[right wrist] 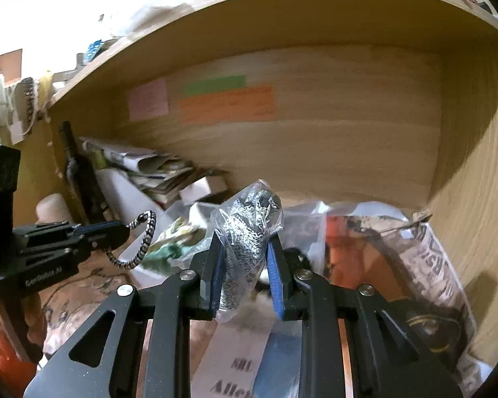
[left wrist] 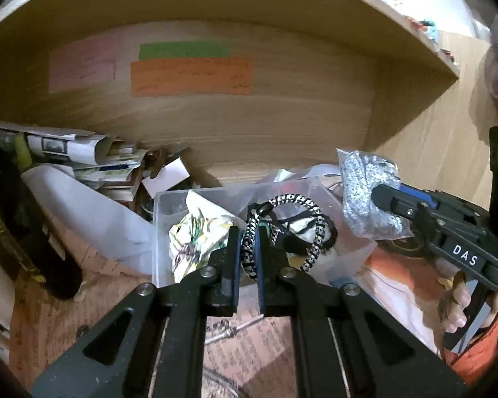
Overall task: Organize soft objects
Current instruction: 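Lower the scrubber bag and bracelet into the clear box and open both tools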
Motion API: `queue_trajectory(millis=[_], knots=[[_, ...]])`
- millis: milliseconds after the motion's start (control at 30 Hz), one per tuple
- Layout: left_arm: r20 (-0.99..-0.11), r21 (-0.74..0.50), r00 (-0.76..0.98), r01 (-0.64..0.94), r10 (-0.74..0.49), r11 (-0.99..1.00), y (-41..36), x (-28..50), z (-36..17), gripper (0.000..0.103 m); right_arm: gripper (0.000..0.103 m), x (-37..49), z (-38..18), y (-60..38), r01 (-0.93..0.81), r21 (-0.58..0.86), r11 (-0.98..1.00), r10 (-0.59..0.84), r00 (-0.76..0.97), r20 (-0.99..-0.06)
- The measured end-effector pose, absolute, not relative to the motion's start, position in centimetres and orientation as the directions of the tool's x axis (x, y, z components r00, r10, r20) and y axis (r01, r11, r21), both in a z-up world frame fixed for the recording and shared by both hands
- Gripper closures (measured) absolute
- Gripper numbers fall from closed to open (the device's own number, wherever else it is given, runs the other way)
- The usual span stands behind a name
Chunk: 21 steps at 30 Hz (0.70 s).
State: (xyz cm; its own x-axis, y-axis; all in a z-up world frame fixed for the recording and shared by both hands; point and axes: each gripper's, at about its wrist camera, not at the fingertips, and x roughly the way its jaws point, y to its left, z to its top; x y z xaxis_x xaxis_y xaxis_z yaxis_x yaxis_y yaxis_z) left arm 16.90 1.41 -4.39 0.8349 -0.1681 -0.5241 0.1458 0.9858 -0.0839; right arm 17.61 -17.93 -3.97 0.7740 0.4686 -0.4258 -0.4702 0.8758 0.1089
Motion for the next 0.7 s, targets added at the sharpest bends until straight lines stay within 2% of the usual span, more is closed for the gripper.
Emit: queue_trajectory(millis=[133, 533, 700], knots=[[-0.552, -0.105, 0.812, 0.158, -0.190, 0.982, 1.0, 18.8, -5.1, 0.096, 0.081, 19.4, -4.9, -17.4, -0.467, 0.117, 0.877, 0.465, 0.761, -0.452], [-0.623, -0.006, 0.775, 0.131, -0.106, 0.991, -0.6, 23.0, -9.1, 0.096, 0.081, 22.7, -8.8, -15.9, -0.466, 0.113, 0.877, 0.439, 0.687, -0.579], [-0.647, -0.013, 0.754, 0.138, -0.114, 0.990, -0.7, 23.4, -9.8, 0.095, 0.076, 23.0, -9.5, -15.6, -0.453, 0.077, 0.888, 0.402, 0.685, -0.608]])
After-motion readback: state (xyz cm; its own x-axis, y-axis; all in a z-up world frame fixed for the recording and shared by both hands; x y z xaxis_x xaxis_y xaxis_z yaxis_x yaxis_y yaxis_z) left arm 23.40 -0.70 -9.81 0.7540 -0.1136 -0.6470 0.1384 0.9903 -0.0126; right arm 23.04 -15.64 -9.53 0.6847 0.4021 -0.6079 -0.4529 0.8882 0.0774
